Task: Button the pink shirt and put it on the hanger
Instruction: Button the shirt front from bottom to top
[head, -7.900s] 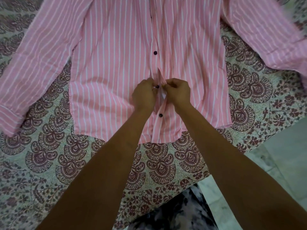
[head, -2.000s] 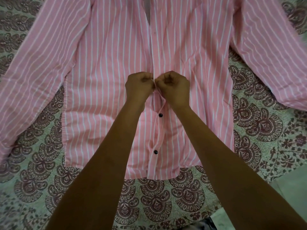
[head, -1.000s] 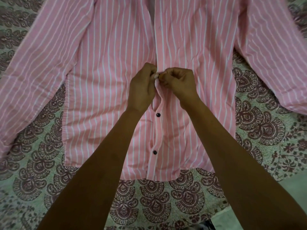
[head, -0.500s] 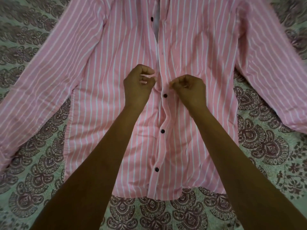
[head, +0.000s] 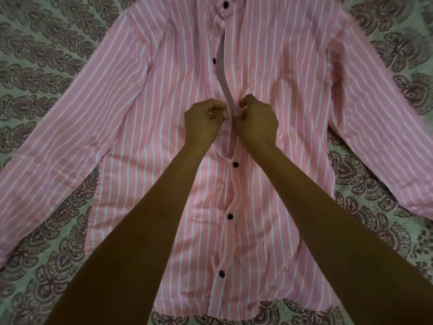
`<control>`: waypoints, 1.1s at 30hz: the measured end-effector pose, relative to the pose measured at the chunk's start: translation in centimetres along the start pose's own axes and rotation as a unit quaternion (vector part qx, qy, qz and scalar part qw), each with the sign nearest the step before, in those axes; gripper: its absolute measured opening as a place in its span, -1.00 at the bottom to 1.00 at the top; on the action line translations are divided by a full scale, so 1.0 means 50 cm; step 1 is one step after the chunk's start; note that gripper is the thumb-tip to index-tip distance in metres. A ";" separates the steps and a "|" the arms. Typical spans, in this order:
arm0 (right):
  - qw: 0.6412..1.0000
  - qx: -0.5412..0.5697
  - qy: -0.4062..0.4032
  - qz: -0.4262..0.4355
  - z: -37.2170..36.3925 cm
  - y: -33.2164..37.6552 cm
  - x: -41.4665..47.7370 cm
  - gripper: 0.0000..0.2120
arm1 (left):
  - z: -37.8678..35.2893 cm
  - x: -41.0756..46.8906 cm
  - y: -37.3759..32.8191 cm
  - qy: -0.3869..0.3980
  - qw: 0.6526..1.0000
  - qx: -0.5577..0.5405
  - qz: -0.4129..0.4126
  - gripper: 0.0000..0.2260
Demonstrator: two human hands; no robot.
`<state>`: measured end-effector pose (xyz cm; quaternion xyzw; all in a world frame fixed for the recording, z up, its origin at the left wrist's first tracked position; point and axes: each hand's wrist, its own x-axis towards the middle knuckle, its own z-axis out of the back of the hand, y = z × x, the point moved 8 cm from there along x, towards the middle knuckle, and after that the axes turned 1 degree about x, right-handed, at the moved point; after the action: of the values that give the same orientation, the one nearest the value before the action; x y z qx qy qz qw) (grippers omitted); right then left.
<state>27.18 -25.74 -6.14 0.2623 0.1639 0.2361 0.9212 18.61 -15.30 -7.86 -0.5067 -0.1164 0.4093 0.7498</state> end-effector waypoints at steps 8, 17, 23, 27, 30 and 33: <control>0.900 0.381 0.064 -0.199 -0.034 -0.087 0.003 -0.72 | -0.007 0.011 -0.003 0.005 0.981 0.194 -0.027 -0.89; 0.923 0.351 0.048 -0.153 -0.054 -0.075 -0.004 -0.78 | 0.033 -0.006 0.002 -0.057 0.987 0.145 -0.044 -0.80; 0.930 0.337 0.026 -0.143 -0.047 -0.075 -0.008 -0.75 | -0.009 -0.003 -0.032 0.012 0.988 0.134 -0.079 -0.84; 0.927 0.343 0.024 -0.150 -0.043 -0.079 -0.009 -0.79 | 0.002 0.005 -0.003 -0.003 0.981 0.191 -0.034 -0.87; 0.923 0.352 0.031 -0.151 -0.048 -0.080 -0.010 -0.77 | 0.009 0.001 0.002 -0.009 0.984 0.180 -0.013 -0.87; 0.917 0.367 0.036 -0.150 -0.055 -0.078 -0.011 -0.75 | 0.004 -0.002 -0.005 0.000 0.976 0.217 -0.015 -0.87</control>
<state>26.88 -27.82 -10.45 0.5456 0.3096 0.0279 0.7782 18.56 -15.29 -7.51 -0.3302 -0.0326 0.4130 0.8481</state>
